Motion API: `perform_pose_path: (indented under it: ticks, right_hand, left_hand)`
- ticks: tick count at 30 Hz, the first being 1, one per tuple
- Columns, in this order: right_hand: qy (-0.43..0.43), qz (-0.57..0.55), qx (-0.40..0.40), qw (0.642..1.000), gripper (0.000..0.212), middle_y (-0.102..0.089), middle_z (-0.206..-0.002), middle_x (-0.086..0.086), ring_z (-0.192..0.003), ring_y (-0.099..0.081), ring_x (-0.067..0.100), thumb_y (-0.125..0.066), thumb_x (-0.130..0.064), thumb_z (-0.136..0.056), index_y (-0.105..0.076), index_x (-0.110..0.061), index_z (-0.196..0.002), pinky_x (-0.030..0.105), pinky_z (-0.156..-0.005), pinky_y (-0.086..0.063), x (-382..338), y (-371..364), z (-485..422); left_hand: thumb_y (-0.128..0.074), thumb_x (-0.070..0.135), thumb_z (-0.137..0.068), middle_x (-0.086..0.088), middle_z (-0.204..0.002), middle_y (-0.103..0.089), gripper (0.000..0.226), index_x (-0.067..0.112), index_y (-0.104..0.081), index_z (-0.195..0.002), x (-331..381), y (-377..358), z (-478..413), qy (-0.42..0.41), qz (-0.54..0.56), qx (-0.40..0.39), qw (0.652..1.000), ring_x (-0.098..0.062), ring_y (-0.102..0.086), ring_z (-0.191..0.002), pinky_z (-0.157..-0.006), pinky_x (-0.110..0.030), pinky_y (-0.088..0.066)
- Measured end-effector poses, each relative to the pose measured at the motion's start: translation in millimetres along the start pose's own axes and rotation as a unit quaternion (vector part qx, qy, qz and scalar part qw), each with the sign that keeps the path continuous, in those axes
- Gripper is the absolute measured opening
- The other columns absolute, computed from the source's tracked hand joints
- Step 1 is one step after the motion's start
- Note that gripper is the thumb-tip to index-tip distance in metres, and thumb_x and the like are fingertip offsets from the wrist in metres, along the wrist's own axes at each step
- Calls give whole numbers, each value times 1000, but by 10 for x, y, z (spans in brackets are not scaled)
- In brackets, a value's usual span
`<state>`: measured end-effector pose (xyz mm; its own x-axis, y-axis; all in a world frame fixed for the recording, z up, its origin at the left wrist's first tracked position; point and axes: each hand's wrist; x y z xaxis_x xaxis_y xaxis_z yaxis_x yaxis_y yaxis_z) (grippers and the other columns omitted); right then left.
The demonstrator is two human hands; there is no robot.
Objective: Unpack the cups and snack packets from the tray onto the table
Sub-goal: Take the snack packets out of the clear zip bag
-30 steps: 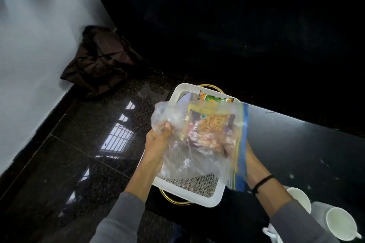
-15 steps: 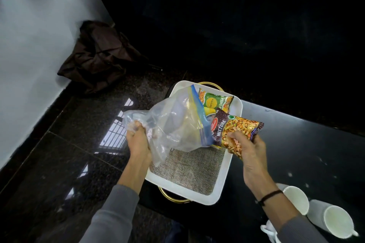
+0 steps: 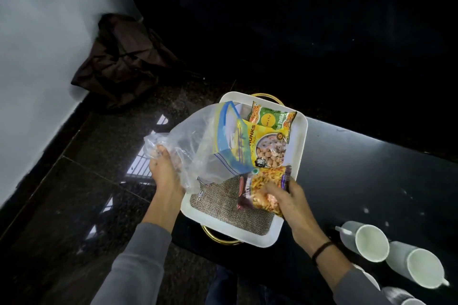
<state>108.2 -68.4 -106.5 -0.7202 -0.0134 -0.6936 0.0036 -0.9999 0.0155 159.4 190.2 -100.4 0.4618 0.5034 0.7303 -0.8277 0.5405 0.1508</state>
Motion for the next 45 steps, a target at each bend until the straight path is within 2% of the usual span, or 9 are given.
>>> perform_pose_path:
  ticks: [4, 15, 21, 25, 28, 31, 35, 40, 45]
  right_hand:
    - [-99, 35, -70, 992, 39, -77, -118, 0, -109, -72, 23, -72, -29, -85, -66, -22, -123, 46, -101, -55, 38, -72, 12]
    - [95, 385, 41, 917, 40, -65, -125, 10, -105, -63, 27, -63, -34, -99, -46, -12, -128, 35, -84, -51, -469, 115, 354]
    - [96, 120, -50, 987, 41, -59, -133, -16, -114, -65, 10, -35, -70, -98, -46, -44, -127, 40, -98, -56, -931, 220, 768]
    - [94, -49, -116, 988, 42, -68, -113, -35, -103, -72, -3, -38, -88, -81, -56, -67, -112, 26, -71, -63, -1237, 262, 1084]
    - [108, -84, -129, 982, 57, -61, -134, -35, -125, -62, -2, -39, -95, -75, -46, -74, -127, 40, -94, -58, -1365, 364, 1259]
    - [128, -100, -128, 978, 83, -45, -157, -17, -138, -53, 10, -49, -92, -75, -37, -53, -148, 46, -99, -55, -1398, 522, 1368]
    - [132, -119, -81, 981, 84, -43, -154, -19, -126, -61, 7, -78, -77, -66, -33, -67, -136, 49, -91, -60, -1463, 717, 1552]
    - [200, -133, -42, 970, 68, -68, -129, -5, -113, -72, 21, -92, -38, -71, -47, -54, -120, 45, -80, -64, -1496, 881, 1735]
    - [271, -50, 10, 961, 88, -50, -144, -15, -126, -59, 2, -70, -7, -80, -34, -53, -145, 29, -96, -58, -1441, 961, 1902]
  left_hand:
    - [-51, 38, -106, 4, -90, -62, 37, 14, -54, -132, -43, -6, 17, 2, -9, -9, 1000, -9, -63, -74, -41, -18, -49]
    - [-54, 34, -104, 1, -95, -63, 19, 18, -55, -115, -49, -14, 452, 15, 1, -33, 999, -13, -64, -81, -58, -28, -51]
    - [-52, 36, -105, 2, -92, -63, 20, 21, -59, -95, 113, -99, 891, -5, -16, -50, 999, -14, -64, -79, -62, -29, -52]
    - [-51, 36, -105, -3, -103, -68, 34, 8, -62, -121, 226, -170, 1302, -34, -32, -76, 996, -17, -67, -88, -71, -31, -55]
    - [-51, 39, -105, -12, -132, -63, 46, 7, -52, -139, 311, -241, 1667, -42, -43, -98, 993, -25, -66, -113, -96, -45, -56]
    - [-55, 45, -100, -7, -148, -53, 61, 22, -38, -154, 391, -266, 2049, -64, -53, -152, 985, -28, -57, -130, -108, -49, -49]
    - [-76, 61, -75, 2, -143, -57, 89, 36, -38, -152, 472, -296, 2459, -90, -48, -252, 962, -19, -61, -126, -104, -47, -53]
    - [-76, 6, -83, 13, -109, -66, 59, 36, -51, -128, 457, -398, 2819, -165, -107, -320, 927, -2, -72, -94, -65, -11, -55]
    - [-56, -9, -83, 8, -112, -70, 60, 41, -60, -116, 391, -404, 3237, -204, -197, -369, 885, -14, -66, -88, -62, -14, -53]
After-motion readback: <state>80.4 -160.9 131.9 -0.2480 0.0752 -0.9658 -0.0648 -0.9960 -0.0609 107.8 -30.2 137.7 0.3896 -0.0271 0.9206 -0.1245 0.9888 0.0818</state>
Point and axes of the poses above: each hand's wrist, its own z-axis away from the middle knuckle, its own y-axis out of the back of the hand, x = y × z
